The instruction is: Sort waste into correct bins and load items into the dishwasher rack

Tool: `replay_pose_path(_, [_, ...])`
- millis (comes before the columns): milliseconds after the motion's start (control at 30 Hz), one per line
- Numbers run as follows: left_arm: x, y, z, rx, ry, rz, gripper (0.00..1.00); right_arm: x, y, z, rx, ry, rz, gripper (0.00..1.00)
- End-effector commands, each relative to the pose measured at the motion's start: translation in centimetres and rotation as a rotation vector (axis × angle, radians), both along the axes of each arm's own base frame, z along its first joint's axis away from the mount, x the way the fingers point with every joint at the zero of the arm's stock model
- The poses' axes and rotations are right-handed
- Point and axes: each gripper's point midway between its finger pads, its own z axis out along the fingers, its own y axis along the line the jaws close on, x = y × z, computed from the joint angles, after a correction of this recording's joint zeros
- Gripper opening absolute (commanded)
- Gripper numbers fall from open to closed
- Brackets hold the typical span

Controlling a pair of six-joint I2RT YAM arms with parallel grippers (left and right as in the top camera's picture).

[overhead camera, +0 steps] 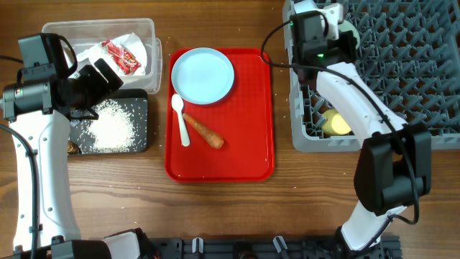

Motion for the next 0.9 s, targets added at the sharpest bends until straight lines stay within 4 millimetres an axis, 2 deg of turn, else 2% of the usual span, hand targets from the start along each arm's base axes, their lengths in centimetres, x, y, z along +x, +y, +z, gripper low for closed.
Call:
replay_pose_path(0, [0.2, -0.1, 0.0, -0.018, -0.004, 0.012, 1.00, -0.2, 1.5, -1.5, 0.002, 0.076, 0.050, 0.04])
replay_pose_path(100, [0.2, -0.1, 0.0, -0.018, -0.004, 0.012, 1.00, -0.5, 1.1, -1.6, -0.013, 0.087, 0.038, 0.04])
replay_pose_path(267, [0.2, -0.1, 0.0, -0.018, -0.005, 0.012, 1.00, -0.7, -0.1, -0.2, -0.074, 0.038, -0.028, 0.04])
replay_pose_path(500, [0.4, 0.0, 0.1, -0.015, -0.013, 0.011, 1.00, -0.9, 1.5, -2.5, 0.000, 0.141, 0.061, 0.05])
replay_pose_path(567, [0.5, 0.0, 0.1, -0.015, -0.016, 0.011, 1.00, -1.4, 2.2, -3.5, 0.025, 0.195, 0.096, 0.20])
replay_pose_path(600, [0.5, 0.0, 0.1, -0.014, -0.017, 0.011, 1.00, -1.6, 2.6, -4.0, 0.035, 0.226, 0.115, 0.24])
replay_pose_path(733, [0.6, 0.0, 0.1, -0.014, -0.020, 0.011, 1.00, -2.3, 3.8, -4.9, 0.054, 0.286, 0.157, 0.30])
replay_pose_path(867, [0.6, 0.0, 0.1, -0.014, -0.020, 0.011, 1.00, -2.9, 4.6, -5.1, 0.010, 0.357, 0.203, 0.45])
